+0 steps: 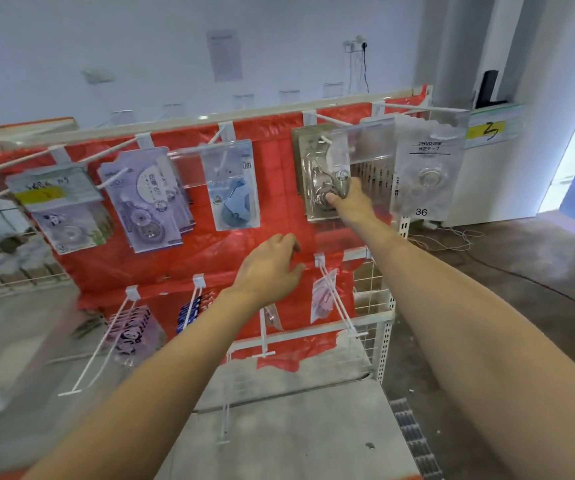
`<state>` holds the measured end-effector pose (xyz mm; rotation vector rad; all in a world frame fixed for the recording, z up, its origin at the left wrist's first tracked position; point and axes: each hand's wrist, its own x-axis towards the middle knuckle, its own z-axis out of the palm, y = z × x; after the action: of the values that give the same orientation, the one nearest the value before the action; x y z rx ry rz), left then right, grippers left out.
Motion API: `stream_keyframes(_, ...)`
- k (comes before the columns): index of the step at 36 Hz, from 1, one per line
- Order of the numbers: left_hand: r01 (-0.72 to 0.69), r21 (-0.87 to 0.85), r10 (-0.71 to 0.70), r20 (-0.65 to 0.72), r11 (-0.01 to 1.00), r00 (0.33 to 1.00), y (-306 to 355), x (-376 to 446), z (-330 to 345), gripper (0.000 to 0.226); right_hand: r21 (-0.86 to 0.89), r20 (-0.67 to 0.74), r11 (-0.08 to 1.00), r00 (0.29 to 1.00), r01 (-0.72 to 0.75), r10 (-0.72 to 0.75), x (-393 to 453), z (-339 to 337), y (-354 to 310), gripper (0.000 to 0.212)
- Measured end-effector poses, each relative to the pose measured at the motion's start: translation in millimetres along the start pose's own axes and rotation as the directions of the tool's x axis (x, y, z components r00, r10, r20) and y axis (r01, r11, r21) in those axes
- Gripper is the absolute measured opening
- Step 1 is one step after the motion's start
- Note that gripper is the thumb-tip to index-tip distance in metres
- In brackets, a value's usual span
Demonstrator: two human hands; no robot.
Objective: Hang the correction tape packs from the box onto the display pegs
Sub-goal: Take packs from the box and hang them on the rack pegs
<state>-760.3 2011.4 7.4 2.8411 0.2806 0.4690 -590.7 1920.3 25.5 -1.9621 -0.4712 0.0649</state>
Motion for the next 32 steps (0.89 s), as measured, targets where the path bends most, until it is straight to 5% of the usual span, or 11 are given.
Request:
stream_keyframes(11, -0.012, 0.086, 0.013, -0.016, 0.996, 1.000, -29, -12, -13, 0.030, -0.157, -0.003, 0.988, 1.000, 0.004, -0.005, 3, 37, 6, 0.051)
stream_keyframes(22, -0.032, 0.111, 0.012, 0.178, 0.993, 0.984, -73, -39, 3, 0.030, -0.609, 0.294, 0.779, 0.955, 0.152, 0.044, -77, 59, 42, 0.043)
stream_keyframes(26, -0.102, 0.068, 0.081, 0.262, 0.992, 0.962, -93, -51, 13, 0.031, -0.678, 0.247, 0.729, 0.963, 0.091, 0.109, -116, 75, 42, 0.052)
stream_keyframes(32, -0.249, -0.024, 0.240, 0.369, 0.968, 0.898, -128, -83, 37, 0.030, -0.687, 0.169, 0.726, 0.965, -0.030, 0.199, -183, 113, 44, 0.035)
